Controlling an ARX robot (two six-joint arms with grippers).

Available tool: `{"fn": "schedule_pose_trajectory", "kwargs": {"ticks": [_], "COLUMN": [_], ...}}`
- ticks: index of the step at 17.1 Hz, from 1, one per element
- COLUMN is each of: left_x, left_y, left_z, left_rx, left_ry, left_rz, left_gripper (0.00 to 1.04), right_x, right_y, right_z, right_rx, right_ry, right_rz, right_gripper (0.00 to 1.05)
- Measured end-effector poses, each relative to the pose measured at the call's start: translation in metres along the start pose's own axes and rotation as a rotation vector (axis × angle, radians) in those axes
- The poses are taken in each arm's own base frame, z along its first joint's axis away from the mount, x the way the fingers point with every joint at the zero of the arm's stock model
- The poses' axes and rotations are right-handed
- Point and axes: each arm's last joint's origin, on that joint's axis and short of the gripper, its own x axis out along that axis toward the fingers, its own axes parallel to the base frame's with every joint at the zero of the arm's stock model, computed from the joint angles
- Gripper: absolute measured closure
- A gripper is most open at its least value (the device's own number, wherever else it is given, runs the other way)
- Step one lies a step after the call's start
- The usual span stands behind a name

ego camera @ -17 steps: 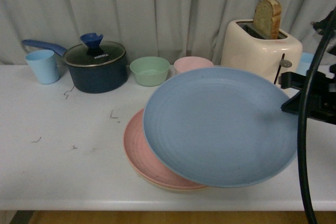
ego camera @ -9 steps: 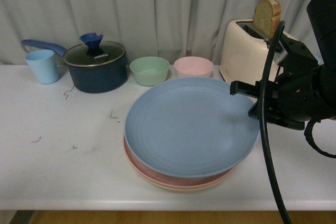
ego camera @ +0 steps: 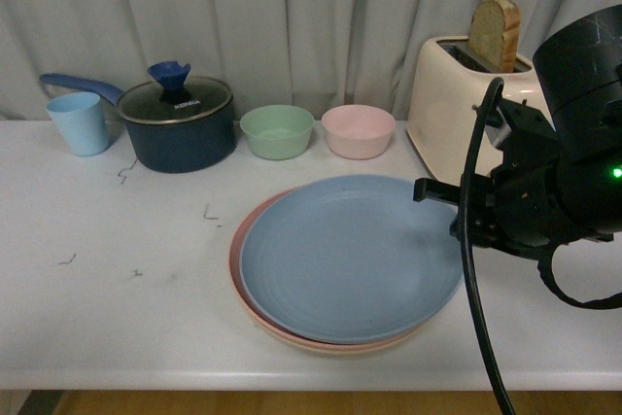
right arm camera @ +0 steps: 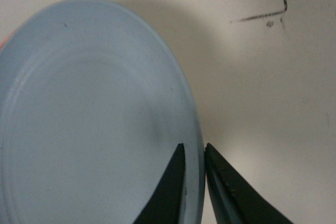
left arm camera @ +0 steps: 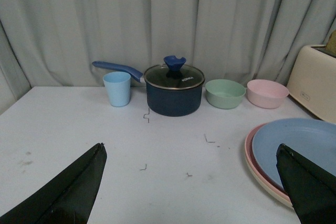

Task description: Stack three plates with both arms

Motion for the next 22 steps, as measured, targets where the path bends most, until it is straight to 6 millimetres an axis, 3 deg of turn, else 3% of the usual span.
{"fn": "schedule_pose_trajectory", "kwargs": {"ticks": [2,4,6,7,8,9,10,11,13,15,18,22], "left_x": [0.000,0.000,0.000,0.000,0.000,0.000,0.000,0.000,0.000,0.000,0.000,0.000], "left_y": [0.000,0.000,0.000,0.000,0.000,0.000,0.000,0.000,0.000,0.000,0.000,0.000], "left_z": [0.000,0.000,0.000,0.000,0.000,0.000,0.000,0.000,0.000,0.000,0.000,0.000], "left_rx": [0.000,0.000,0.000,0.000,0.000,0.000,0.000,0.000,0.000,0.000,0.000,0.001], "left_ry": [0.000,0.000,0.000,0.000,0.000,0.000,0.001,0.001,0.001,0.000,0.000,0.000], "left_rz": [0.000,0.000,0.000,0.000,-0.002,0.000,0.001,0.001,0.000,0.001,0.000,0.000], "left_gripper": [0.07,0.07,0.07,0.07,0.07,0.07,0.07,0.07,0.07,0.07,0.07,0.07], "right_x": [-0.002,-0.023,-0.073,-0.097,-0.108,-0.110,-0.108,-0.115,-0.140,-0.150,-0.173,-0.188], "right_y": [-0.003,-0.016,-0.025,-0.023,-0.023,-0.029,-0.041,-0.048,-0.050,-0.060,-0.068,-0.073], "right_z": [0.002,-0.002,0.015,0.031,0.032,0.014,-0.020,-0.034,-0.036,-0.069,-0.082,-0.103], "right_rx": [0.004,0.025,0.036,-0.001,-0.060,-0.119,-0.199,-0.231,-0.253,-0.271,-0.280,-0.272], "right_ry": [-0.023,-0.078,-0.318,-0.582,-0.758,-0.824,-0.795,-0.803,-0.931,-0.852,-0.888,-0.869], "right_rz": [0.005,0.022,0.079,0.074,0.016,-0.053,-0.101,-0.127,-0.128,-0.144,-0.132,-0.146], "right_gripper": [0.67,0.43,0.23,0.19,0.28,0.37,0.50,0.61,0.79,1.03,1.03,1.03]}}
